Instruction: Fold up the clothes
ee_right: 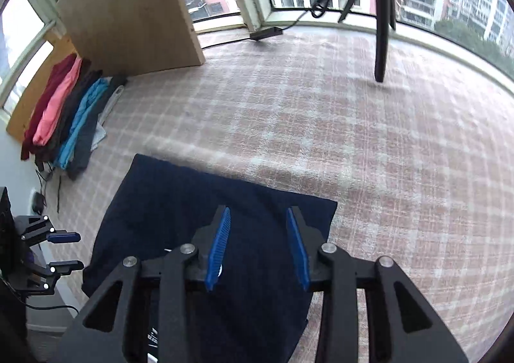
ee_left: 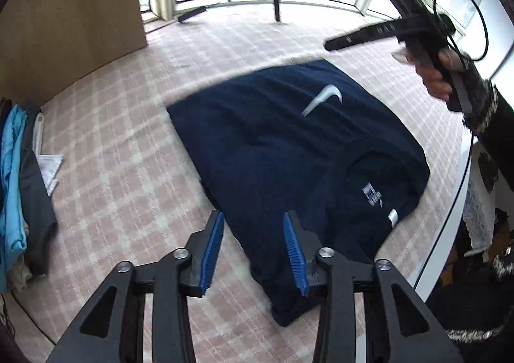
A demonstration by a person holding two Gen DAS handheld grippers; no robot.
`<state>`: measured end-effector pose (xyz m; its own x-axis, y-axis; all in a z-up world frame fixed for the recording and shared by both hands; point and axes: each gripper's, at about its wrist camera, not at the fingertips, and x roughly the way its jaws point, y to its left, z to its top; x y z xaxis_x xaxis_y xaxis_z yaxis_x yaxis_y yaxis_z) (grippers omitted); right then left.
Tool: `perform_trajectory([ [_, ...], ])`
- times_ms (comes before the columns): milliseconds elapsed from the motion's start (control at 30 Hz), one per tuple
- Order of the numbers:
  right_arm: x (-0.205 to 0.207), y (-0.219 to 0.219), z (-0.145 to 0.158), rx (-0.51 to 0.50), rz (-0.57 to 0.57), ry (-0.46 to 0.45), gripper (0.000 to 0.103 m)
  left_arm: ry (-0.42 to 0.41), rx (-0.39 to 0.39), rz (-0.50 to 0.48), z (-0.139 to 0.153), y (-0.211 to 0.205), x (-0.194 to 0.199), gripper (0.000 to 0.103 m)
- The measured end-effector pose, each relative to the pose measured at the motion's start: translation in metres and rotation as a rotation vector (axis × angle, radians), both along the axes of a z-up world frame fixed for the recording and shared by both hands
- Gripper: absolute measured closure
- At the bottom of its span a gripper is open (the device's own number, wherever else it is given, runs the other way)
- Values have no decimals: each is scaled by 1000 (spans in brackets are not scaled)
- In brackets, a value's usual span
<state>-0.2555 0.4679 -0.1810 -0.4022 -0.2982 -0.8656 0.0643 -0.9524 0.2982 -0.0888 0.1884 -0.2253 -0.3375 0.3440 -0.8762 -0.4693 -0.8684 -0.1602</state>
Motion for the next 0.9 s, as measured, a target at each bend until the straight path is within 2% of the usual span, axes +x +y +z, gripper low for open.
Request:
perform_trajectory([
  [133,-8,31,-29,-38,-55,-36,67,-22,76,131,6,-31,-62,56],
  [233,-9,41,-41,-84,-53,-36,67,-86,110,169,-14,-37,-100,56],
  [367,-10,45,-50,-144,-15,-11,67,-134,117,165,-32,-33,-127,56],
  [467,-11,46,-52,-161,8,10,67,-145,130,139,-35,-29,-135,56],
  [633,-14,36,-50,-124,61,30,67,-137,127,102,-36,-21,-139,59],
  [700,-16,33,-50,-114,81,27,67,-125,113,84,-36,-19,-138,72],
  [767,-17,33,-51,-120,87,24,68,-123,112,73,-36,-18,-138,79],
  [800,-17,33,-51,-124,89,23,73,-123,113,68,-36,-18,-138,86],
  [833,-18,35,-53,-146,79,17,83,-123,113,63,-36,-18,-138,89],
  [900,-19,39,-56,-197,55,3,89,-95,106,56,-33,-17,-135,93],
])
